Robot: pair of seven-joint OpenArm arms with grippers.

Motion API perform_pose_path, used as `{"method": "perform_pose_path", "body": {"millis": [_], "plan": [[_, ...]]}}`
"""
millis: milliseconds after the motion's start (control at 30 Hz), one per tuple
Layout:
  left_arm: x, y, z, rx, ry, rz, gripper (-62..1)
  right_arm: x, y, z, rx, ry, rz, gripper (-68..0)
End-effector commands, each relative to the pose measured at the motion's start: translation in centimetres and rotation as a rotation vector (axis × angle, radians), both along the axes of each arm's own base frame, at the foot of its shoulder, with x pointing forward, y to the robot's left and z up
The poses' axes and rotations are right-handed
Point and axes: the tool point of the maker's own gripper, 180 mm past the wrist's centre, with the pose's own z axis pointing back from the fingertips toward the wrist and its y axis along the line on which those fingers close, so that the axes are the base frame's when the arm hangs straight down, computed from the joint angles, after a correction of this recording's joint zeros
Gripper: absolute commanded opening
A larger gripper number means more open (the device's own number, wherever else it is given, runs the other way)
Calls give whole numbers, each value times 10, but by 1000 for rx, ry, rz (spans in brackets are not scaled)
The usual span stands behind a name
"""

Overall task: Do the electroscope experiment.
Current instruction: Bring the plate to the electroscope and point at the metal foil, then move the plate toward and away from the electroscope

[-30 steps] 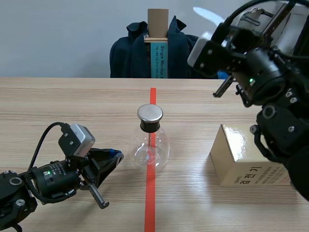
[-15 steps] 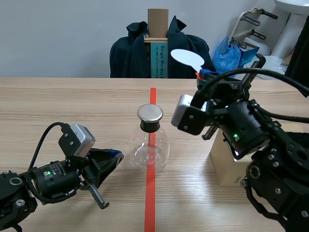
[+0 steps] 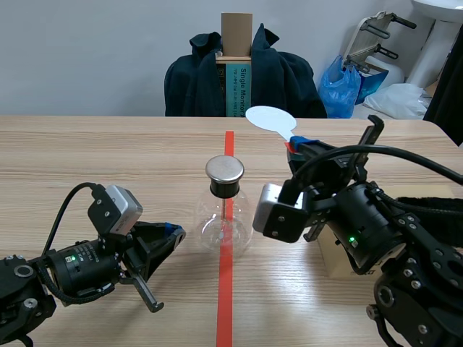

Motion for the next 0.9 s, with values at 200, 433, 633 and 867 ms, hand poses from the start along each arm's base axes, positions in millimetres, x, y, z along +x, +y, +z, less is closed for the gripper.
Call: {"method": "perform_pose_path", "body": {"millis": [200,433,633,867], "plan": [[6,-3,11,-26,-31,4,-577,-10,4,-1,-44,-15,40,-669],[6,-3,11,-26,-31,4,-577,-18,13,-3,-61,-19,102,-669],[6,-3,11,-26,-31,4,-577,-28,27,-6,-102,-36,199,-669],[6,-3,11,-26,-31,4,-577,-40,39,-9,-137,-46,288,-669]]}}
